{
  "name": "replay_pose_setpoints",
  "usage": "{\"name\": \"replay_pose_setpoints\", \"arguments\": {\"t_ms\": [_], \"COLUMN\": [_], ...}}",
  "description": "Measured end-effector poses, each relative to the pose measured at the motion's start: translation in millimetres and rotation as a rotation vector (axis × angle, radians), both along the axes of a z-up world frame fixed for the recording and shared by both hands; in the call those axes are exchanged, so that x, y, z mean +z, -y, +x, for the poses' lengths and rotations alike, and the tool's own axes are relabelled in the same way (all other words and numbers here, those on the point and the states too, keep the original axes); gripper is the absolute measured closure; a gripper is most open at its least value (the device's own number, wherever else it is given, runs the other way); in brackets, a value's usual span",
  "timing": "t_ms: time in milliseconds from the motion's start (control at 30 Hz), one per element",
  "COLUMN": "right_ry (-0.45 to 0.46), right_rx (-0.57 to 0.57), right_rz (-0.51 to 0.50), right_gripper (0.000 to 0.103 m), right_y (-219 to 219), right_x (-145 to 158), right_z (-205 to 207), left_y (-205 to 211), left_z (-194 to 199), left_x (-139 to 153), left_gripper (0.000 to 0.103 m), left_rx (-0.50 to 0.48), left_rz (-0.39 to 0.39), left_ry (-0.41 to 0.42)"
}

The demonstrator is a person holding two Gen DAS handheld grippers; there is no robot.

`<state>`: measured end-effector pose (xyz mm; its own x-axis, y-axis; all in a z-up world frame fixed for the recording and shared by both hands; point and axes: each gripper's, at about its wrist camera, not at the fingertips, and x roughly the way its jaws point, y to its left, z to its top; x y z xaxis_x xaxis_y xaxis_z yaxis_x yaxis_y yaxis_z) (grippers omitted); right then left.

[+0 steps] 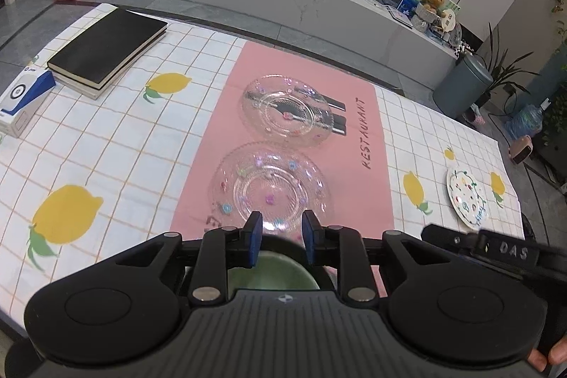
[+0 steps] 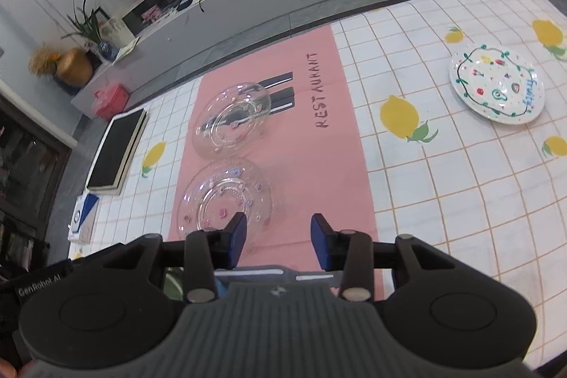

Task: Organize plates and bowls
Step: 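Open the left tool and withdraw it from the bowl stack, then move the left tool to a clear glass plate and grip its rim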

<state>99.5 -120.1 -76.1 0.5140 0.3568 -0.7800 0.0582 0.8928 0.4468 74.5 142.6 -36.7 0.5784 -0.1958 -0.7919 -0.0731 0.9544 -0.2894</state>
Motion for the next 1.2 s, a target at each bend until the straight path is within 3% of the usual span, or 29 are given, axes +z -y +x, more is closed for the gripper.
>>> {"name": "replay_pose_setpoints", "arguments": {"t_ms": [300, 500, 567, 633, 800, 1200], "right_ry": [-0.046, -0.089, -0.097, -0.112, -0.139, -0.139], "right_rx": [0.055, 0.109, 0.124, 0.131, 0.133, 0.134], "right_rz": [0.035, 0.005, 0.001, -0.012, -0.025, -0.009], "right_gripper": [0.062, 0.061, 0.053, 0.053, 0.053, 0.054], "right_y": [-22.9, -41.7, -45.9, -50.3, -55.3, -59.6], "right_x": [-32.0, -59.1, -66.2, -73.7, -88.0, -101.8], "right_z": [23.1, 42.7, 49.1, 55.1, 67.4, 77.1], "left_y": [-17.2, -38.0, -43.4, -47.2, -49.7, -57.6], "left_z": [47.2, 72.0, 78.1, 83.6, 91.0, 99.9], "left_x": [-11.5, -38.5, -47.8, -55.6, -74.0, -97.2], "left_gripper": [0.076, 0.076, 0.076, 0.074, 0.070, 0.070], "left_rx": [-0.074, -0.063, -0.064, -0.084, -0.111, -0.123], "left_rz": [0.039, 0.027, 0.012, -0.003, -0.007, -0.096], "left_ry": [-0.022, -0.097, -0.118, -0.134, -0.128, -0.116]}}
